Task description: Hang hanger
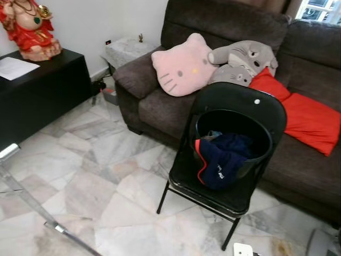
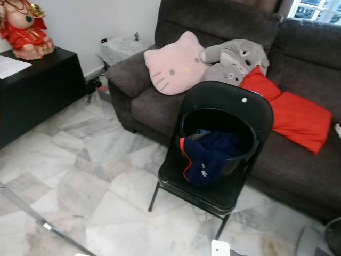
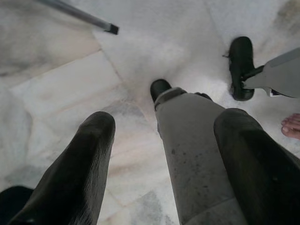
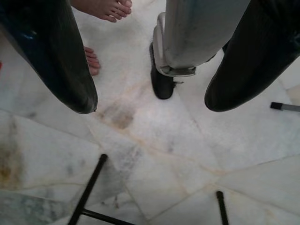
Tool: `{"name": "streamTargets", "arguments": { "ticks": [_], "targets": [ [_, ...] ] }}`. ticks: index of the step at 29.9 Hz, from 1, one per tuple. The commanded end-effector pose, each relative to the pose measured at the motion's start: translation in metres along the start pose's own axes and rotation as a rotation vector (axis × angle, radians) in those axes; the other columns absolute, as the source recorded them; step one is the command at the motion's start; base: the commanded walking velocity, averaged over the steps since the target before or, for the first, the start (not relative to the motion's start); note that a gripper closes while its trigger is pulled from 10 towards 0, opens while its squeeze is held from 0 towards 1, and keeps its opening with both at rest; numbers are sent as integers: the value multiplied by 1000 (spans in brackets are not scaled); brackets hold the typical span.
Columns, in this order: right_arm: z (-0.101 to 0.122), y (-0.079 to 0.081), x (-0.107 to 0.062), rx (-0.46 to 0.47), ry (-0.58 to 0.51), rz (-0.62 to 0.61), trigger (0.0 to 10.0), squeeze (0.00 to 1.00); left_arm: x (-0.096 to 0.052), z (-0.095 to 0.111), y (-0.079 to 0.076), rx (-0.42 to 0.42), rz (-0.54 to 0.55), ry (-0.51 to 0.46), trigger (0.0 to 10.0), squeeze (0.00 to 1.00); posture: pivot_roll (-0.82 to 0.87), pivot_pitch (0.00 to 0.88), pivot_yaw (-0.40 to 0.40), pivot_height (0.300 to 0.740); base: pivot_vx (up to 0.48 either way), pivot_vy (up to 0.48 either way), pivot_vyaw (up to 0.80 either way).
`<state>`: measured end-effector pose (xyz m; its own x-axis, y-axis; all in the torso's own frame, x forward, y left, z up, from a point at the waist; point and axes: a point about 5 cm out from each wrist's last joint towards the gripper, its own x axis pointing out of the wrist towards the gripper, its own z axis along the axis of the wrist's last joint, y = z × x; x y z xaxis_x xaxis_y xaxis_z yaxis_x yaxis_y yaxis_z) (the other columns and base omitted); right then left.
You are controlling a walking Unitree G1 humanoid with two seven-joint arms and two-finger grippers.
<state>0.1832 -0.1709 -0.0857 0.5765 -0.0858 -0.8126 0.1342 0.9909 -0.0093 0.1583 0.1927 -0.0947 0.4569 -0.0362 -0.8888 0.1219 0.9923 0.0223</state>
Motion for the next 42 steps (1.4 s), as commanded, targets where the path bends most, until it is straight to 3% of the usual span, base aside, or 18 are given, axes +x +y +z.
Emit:
{"name": "streamTargets", "arguments": {
  "ticks": [1,15,42],
  "targets": [
    [-2,-3,-1,8,1,-9,10000,0,0,-6,-1,-9,0,22,10000,0,-77,105,-10,740,304,0,0],
    [-4,-3,-1,17,7,-22,10000,0,-1,-7,-1,0,2,22,10000,0,-81,108,-6,740,242,0,-99],
    [-3,-2,-1,15,4,-17,10000,0,-1,-6,-1,15,-4,17,10000,0,-80,96,-5,740,0,-39,-750]
  ]
}}
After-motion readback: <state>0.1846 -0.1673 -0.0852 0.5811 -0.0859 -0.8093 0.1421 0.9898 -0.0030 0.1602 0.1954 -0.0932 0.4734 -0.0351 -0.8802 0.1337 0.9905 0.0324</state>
